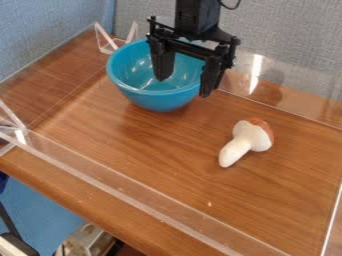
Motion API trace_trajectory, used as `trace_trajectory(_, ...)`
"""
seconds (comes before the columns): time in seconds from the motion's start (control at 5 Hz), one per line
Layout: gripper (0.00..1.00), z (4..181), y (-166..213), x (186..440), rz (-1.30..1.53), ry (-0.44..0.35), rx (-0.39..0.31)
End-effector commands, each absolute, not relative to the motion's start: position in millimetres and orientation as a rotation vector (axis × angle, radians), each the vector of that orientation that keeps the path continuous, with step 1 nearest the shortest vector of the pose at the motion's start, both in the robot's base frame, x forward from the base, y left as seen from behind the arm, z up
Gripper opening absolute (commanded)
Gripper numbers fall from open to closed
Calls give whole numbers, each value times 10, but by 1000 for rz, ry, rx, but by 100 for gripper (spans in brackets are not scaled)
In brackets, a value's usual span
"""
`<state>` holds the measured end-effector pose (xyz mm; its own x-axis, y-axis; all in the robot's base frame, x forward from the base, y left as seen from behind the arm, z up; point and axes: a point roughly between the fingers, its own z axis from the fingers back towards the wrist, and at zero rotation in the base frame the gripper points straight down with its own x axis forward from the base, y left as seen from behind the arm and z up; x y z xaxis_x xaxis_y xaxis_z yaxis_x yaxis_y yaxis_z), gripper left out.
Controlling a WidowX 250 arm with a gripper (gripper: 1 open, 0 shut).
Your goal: Put the mushroom in the blue bowl
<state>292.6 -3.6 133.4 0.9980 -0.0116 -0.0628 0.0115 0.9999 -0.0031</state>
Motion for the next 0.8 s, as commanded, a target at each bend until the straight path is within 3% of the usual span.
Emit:
trace_trajectory(0.0,100,1264,-121,2900,-46,57,5)
trace_trajectory(0.6,100,739,-310,3495,-421,42,1)
